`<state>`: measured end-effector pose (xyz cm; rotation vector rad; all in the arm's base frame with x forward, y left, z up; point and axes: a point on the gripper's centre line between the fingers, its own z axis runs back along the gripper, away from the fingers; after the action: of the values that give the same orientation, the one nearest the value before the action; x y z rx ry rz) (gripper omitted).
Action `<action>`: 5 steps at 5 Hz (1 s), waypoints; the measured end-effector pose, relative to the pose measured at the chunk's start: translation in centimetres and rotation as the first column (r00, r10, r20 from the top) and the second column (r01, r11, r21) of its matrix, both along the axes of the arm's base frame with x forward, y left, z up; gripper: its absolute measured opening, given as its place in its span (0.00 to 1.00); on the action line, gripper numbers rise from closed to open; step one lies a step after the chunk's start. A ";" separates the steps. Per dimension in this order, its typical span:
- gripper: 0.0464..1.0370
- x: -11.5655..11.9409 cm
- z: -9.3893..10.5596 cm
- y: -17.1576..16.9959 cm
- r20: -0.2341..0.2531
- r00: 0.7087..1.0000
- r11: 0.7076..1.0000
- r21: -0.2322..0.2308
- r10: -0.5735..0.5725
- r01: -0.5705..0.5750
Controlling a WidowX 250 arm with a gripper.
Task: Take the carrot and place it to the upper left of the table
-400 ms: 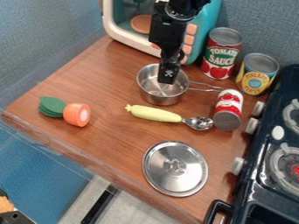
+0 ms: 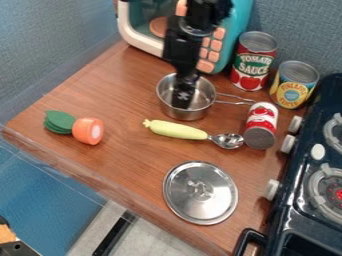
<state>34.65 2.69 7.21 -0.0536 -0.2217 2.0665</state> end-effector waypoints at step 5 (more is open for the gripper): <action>0.96 -10.6 -2.7 11.8 -0.060 0.974 0.975 -0.058 -0.220 0.217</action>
<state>24.07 14.45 4.51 -0.0395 -0.1164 1.8512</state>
